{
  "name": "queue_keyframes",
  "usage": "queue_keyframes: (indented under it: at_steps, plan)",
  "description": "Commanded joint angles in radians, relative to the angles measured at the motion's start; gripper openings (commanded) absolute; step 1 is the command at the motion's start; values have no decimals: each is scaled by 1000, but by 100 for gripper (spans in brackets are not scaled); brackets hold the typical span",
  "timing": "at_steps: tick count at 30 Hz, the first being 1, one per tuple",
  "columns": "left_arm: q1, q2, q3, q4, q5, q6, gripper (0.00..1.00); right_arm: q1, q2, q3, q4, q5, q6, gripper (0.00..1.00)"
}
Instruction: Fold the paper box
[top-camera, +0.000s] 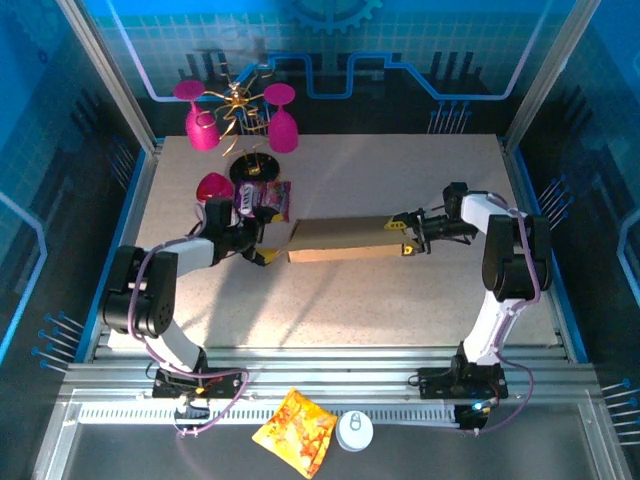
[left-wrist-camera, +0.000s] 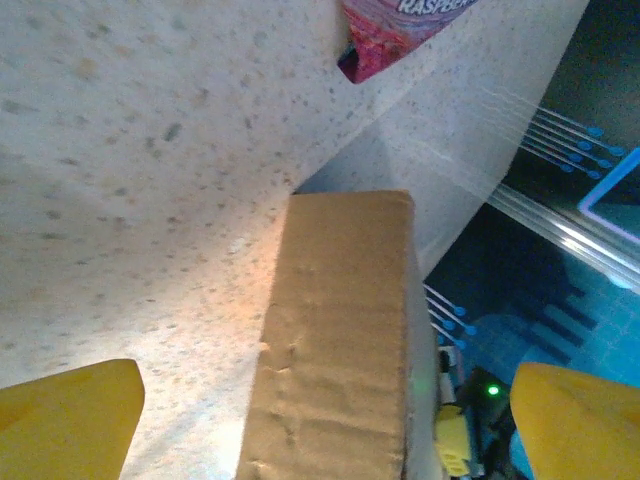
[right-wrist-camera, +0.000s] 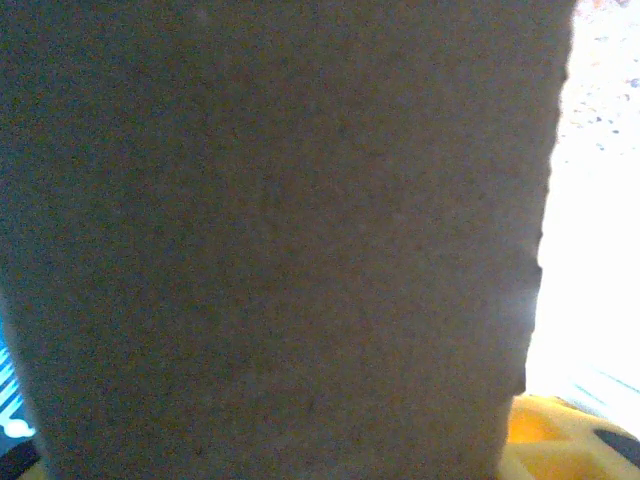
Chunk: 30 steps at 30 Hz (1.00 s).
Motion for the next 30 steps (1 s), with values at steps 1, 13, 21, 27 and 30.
queue_keyframes:
  at_steps: [1, 13, 21, 27, 30]
  plan:
    - [-49, 45, -12, 165, 70, -150, 93, 0, -6, -7, 8, -46, 52, 30]
    - [-138, 132, -92, 457, 30, -363, 77, -2, 54, 15, 25, -55, 68, 31]
    - [-183, 53, -93, 351, -77, -485, 52, -8, 61, 32, 23, -27, 76, 55]
    - [-183, -91, -79, 40, -150, -579, 17, -31, -1, 124, 1, 74, 38, 79]
    - [-181, -132, -72, -63, -165, -639, 14, -37, -59, 196, 16, 128, 27, 82]
